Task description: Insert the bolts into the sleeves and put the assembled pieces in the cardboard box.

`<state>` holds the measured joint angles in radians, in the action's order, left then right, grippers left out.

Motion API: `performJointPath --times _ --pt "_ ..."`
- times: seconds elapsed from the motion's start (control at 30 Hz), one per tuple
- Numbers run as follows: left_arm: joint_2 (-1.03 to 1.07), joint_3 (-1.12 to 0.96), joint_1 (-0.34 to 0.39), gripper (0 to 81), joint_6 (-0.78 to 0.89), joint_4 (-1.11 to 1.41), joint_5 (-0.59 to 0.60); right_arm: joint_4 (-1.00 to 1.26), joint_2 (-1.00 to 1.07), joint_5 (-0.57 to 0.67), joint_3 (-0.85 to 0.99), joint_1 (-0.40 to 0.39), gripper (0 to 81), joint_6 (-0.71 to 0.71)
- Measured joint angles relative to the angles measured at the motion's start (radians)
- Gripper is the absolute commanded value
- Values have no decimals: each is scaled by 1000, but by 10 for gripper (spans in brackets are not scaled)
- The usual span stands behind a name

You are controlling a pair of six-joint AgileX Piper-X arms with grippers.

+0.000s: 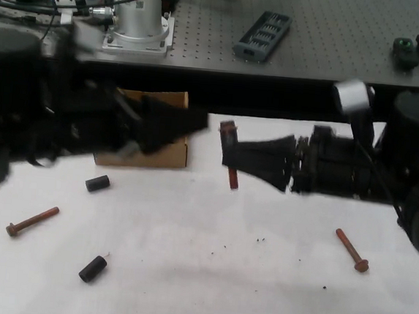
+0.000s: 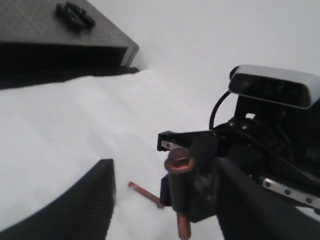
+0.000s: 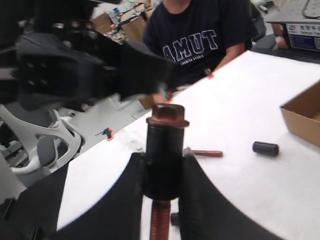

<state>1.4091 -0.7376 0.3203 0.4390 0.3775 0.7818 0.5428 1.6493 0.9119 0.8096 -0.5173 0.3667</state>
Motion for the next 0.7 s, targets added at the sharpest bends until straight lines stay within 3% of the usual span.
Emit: performJointPath --times 0.23,0.33,0.5,0.7 --pt "-151 0 -130 273 -16 -101 -5 -269 145 -54 259 7 43 -96" --pt "-204 0 -167 223 -57 -240 -59 -416 305 -71 478 9 43 -98" --pt "-258 0 -186 169 -87 -423 -108 -597 503 -83 780 -2 43 -98" --pt "-354 0 -185 167 -102 -546 -112 -743 677 -89 1042 -32 43 -98"
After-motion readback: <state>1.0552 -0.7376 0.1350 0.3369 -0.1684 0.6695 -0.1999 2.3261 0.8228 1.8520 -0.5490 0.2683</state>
